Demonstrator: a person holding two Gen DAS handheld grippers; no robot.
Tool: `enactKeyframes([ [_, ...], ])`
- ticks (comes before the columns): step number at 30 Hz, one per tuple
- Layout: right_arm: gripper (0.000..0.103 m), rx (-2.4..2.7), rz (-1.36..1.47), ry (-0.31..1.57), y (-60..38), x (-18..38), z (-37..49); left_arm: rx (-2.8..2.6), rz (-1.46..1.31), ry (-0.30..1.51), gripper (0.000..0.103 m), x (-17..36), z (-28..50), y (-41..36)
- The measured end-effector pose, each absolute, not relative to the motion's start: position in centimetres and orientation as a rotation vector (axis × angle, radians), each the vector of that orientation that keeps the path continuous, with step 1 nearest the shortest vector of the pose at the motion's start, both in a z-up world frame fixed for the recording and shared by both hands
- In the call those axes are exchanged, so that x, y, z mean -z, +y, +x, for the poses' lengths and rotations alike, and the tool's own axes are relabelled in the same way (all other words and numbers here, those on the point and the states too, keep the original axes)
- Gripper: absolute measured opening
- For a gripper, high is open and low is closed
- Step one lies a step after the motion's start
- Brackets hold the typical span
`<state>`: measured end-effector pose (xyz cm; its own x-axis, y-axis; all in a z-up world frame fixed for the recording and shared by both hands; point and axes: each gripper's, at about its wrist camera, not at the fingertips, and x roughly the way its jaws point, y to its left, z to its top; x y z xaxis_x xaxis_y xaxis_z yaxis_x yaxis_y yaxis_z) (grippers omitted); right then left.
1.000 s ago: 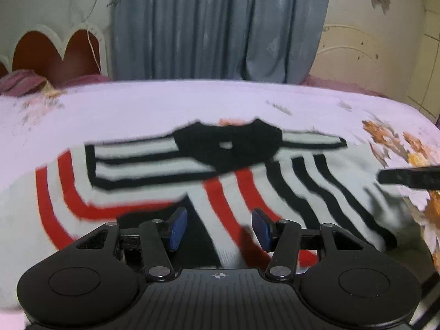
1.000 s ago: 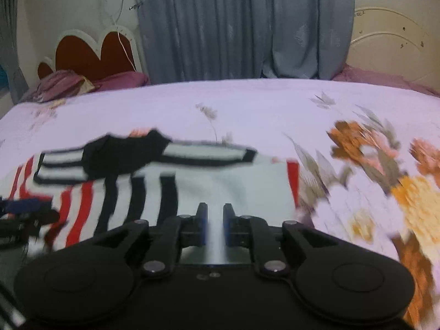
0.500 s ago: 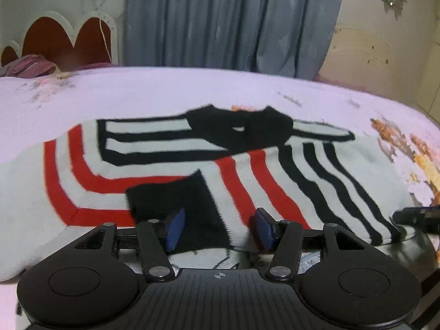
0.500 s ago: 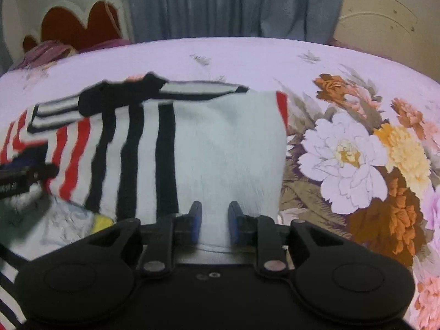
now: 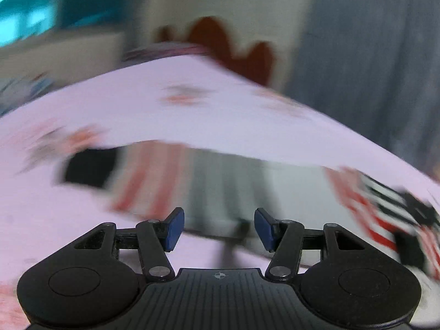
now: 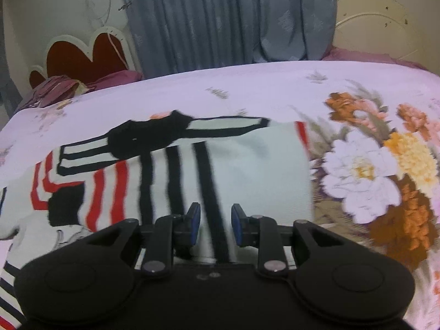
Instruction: Fold small clothes
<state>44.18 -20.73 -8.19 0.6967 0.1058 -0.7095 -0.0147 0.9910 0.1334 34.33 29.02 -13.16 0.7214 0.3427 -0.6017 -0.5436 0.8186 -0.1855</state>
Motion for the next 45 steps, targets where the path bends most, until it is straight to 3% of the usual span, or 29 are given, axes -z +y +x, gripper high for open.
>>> enactKeyframes([
  [4,0.024,-0.070,0.138,0.788,-18.8,8.4,44.5,-0.612,-0.589,0.533,0.055,14.8,32.0,36.0],
  [7,0.024,-0.043,0.150,0.770,-18.1,8.1,44.8,-0.612,-0.729,0.484,0.046,16.1,31.5,38.8],
  [12,0.024,0.007,0.143,0.744,-18.1,7.3,44.7,-0.574,-0.841,0.419,0.040,17.8,31.7,41.0],
  [13,0.024,0.021,0.145,0.750,-18.2,7.4,44.7,-0.567,-0.864,0.406,0.035,18.1,31.6,41.6],
  [16,0.023,0.057,0.157,0.776,-18.9,7.8,44.5,-0.566,-0.898,0.410,0.006,18.9,32.2,42.7],
  [20,0.023,0.071,0.149,0.780,-19.2,7.8,43.8,-0.509,-0.857,0.380,0.004,17.4,32.9,41.5],
  [31,0.023,0.084,0.196,0.731,-20.9,7.0,43.1,0.024,-0.484,0.433,0.004,8.3,44.0,21.4],
  [45,0.023,0.044,0.371,0.721,-25.8,7.6,42.4,0.289,0.016,0.706,0.004,10.7,50.2,-4.9],
])
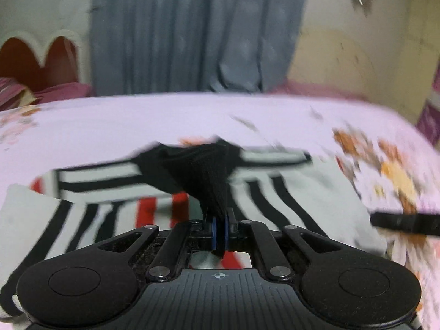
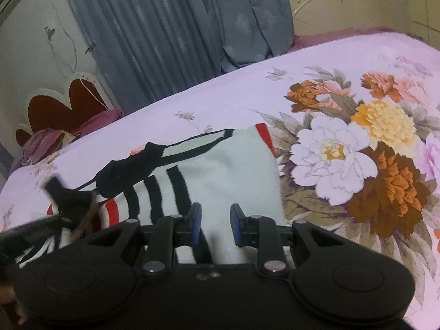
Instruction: Fold small clothes
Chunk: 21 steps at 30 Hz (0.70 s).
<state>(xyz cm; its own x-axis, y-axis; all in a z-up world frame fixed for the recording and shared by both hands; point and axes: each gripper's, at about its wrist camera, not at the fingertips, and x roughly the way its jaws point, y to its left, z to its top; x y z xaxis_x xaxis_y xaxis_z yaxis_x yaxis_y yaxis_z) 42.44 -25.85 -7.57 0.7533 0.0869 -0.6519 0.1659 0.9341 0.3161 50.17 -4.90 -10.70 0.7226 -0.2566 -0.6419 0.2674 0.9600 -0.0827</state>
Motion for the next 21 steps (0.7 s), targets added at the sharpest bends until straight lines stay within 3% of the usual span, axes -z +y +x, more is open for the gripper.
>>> enactKeyframes([
  [3,0.027,0.033,0.413,0.734,-27.1,7.8,42.3,0.331,0.094,0.790,0.005,12.7,51.3,-8.8],
  [4,0.033,0.030,0.424,0.742,-27.5,7.9,42.3,0.321,0.121,0.785,0.007,13.3,50.7,-9.5],
  [6,0.050,0.016,0.440,0.750,-27.9,8.0,42.3,0.340,0.132,0.762,0.025,13.7,50.2,-9.9],
  [7,0.055,0.001,0.447,0.747,-28.0,8.0,42.3,0.372,0.104,0.765,0.043,13.5,50.0,-9.7],
  [8,0.054,-0.012,0.453,0.743,-28.0,8.0,42.2,0.399,0.067,0.763,0.052,13.1,49.9,-9.1],
  [18,0.052,-0.178,0.568,0.812,-24.4,10.7,46.4,0.071,-0.010,0.644,0.052,10.8,44.9,5.1],
  [21,0.041,-0.187,0.553,0.841,-23.0,11.9,48.0,-0.003,-0.025,0.678,0.052,11.8,45.0,8.5],
])
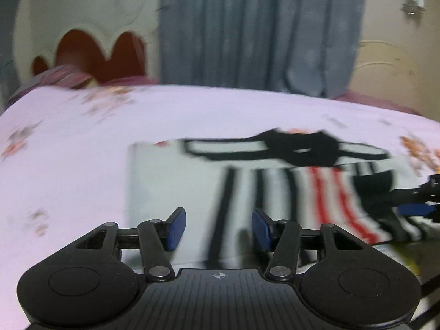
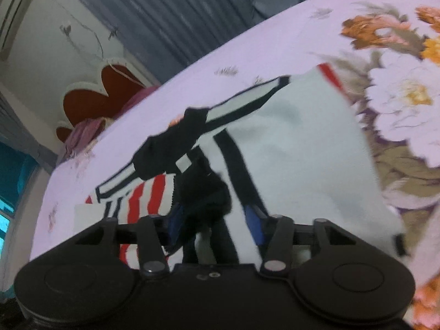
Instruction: Fold small clothes
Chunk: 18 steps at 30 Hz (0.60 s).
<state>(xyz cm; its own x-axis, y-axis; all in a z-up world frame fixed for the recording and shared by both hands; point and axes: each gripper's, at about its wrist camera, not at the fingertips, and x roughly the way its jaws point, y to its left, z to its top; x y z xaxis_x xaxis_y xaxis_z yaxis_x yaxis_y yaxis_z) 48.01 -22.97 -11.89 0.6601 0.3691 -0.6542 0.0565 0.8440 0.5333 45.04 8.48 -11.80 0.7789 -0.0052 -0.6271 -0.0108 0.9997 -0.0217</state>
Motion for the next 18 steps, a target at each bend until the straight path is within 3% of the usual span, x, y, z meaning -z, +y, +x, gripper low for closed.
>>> enactKeyframes([
  [3,0.018,-0.192,0.467,0.842,-21.1,11.9,49.0,-0.008,-0.047,0.707,0.052,12.8,45.4,10.0],
  [4,0.007,-0.196,0.444,0.846,-20.9,11.9,49.1,-0.006,-0.044,0.704,0.052,12.9,45.3,10.1],
  [11,0.006,-0.211,0.287,0.705,-21.1,7.3,45.9,0.021,-0.048,0.706,0.052,14.0,45.7,9.6],
  [18,0.006,-0.161,0.300,0.797,-22.3,9.9,45.3,0.051,-0.034,0.712,0.052,14.4,45.7,9.6],
])
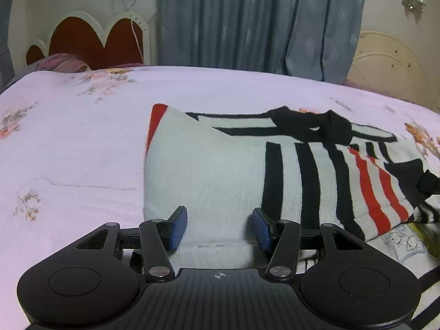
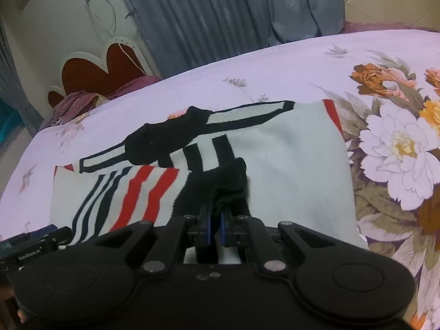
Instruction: Fold small clothes
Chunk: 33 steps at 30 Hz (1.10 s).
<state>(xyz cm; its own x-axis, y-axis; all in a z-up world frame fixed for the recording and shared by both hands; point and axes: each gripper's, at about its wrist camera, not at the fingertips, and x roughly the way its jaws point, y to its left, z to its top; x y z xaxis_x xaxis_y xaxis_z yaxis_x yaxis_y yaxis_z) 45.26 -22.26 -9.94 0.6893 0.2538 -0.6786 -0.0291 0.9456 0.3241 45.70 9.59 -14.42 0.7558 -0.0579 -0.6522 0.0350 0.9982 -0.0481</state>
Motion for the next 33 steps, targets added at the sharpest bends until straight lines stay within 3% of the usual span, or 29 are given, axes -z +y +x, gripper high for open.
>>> enactKeyframes([
  [7,0.008,-0.115,0.325,0.832,-22.9,11.6,45.4,0.034,-0.116,0.634,0.052,13.9,44.3,12.0],
  [9,0.017,-0.124,0.352,0.830,-23.3,11.1,45.2,-0.023,-0.179,0.561,0.052,13.1,43.1,13.8],
  [11,0.054,-0.103,0.353,0.774,-23.7,9.9,44.6,-0.073,-0.251,0.516,0.052,12.3,42.6,16.3],
  [12,0.058,-0.099,0.356,0.737,-24.0,9.2,44.5,-0.086,-0.285,0.514,0.052,12.1,42.8,17.4],
  [14,0.040,-0.095,0.369,0.728,-24.6,8.7,45.1,-0.108,-0.324,0.515,0.052,11.8,44.0,19.2],
  [15,0.036,-0.100,0.380,0.733,-24.8,8.6,45.5,-0.106,-0.323,0.517,0.052,11.6,44.7,19.5],
  [20,0.027,-0.097,0.356,0.761,-24.2,9.3,47.5,0.016,-0.273,0.532,0.052,10.8,48.7,17.0],
  [28,0.025,-0.044,0.295,0.746,-23.2,8.9,49.2,0.109,-0.071,0.626,0.052,12.8,53.2,11.0],
  [31,0.027,-0.039,0.285,0.753,-23.4,9.2,49.4,0.004,0.051,0.698,0.052,14.5,56.3,11.2],
  [33,0.027,-0.030,0.286,0.760,-23.7,9.5,49.3,-0.009,-0.023,0.702,0.052,14.4,57.0,12.8],
])
